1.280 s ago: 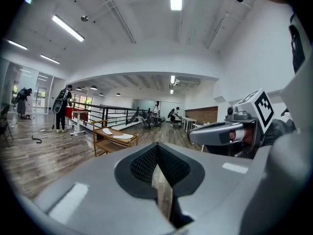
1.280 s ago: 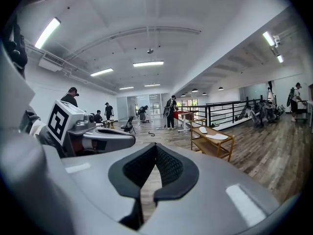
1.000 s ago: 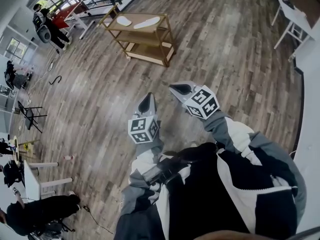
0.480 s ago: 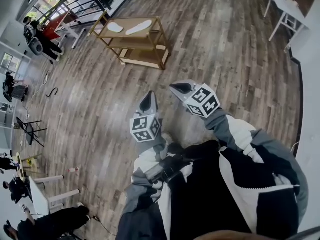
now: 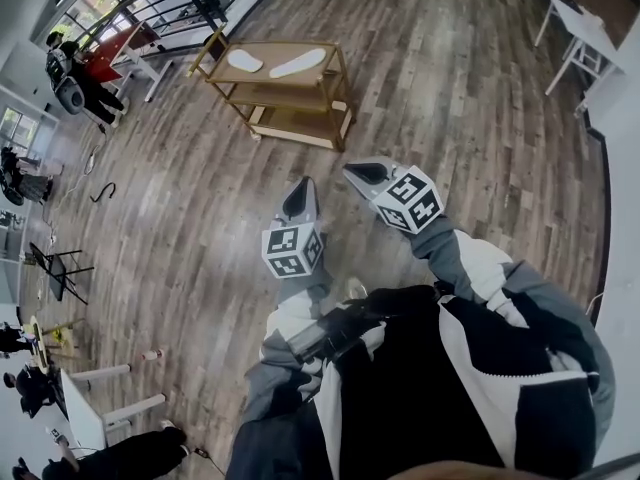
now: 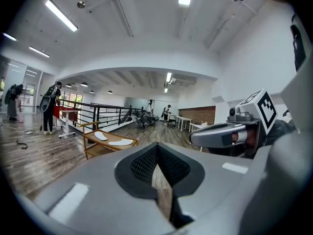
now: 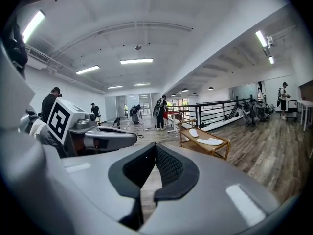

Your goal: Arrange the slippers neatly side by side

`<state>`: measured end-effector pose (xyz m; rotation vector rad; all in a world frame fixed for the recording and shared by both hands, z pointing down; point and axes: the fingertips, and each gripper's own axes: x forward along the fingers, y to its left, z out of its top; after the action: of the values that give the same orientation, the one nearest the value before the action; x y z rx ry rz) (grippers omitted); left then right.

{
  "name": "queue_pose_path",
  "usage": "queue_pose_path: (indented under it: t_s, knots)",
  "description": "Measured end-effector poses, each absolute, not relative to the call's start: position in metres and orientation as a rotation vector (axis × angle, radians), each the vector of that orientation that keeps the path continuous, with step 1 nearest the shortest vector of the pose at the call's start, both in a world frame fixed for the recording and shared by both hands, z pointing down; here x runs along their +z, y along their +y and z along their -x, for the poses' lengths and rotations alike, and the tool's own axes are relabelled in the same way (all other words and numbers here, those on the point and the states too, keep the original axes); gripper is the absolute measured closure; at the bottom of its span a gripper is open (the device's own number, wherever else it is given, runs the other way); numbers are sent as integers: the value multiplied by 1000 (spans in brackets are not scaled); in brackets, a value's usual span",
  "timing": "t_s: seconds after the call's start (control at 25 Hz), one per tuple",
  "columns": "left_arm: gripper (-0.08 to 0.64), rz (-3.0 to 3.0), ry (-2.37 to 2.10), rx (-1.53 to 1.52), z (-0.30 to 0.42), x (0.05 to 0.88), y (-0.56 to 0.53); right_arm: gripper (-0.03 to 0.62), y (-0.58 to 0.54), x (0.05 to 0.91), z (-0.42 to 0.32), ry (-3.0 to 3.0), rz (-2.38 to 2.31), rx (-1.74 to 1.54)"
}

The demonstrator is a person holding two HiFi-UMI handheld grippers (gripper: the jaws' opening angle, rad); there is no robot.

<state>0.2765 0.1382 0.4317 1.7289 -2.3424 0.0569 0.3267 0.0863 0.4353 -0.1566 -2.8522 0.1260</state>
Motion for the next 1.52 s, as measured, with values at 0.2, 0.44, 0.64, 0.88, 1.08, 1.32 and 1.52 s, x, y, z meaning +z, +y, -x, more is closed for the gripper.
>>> queue_pose_path:
  t_s: [0.2,0.44,0.64,0.88,1.08,1.32,1.52]
  knots:
    - [558,-1773,-2324,61,-218,427,144,580,94,430,-266,-2865,114,122]
    - [558,-1804,-2304,54,-166,431,151,574,100,431,-213,-2867,72,106]
    - [558,-1804,-2313,30,-136,434,153,574,97,434,-187,-2859,57,88]
    - [558,-1790,-2311,-12,-113,441,145,574,91,438,-158,-2831,93,51]
    - [558,-1745,-2324,-24,-79,448,125,574,70,438,-119,-2824,143,39]
    - [558,-1665,-2371,-4,-16,449,90,563,31,443,-53,-2824,222,58]
    - [558,-1618,-2405,12,34,443,47,561,-16,436,-3,-2834,265,67]
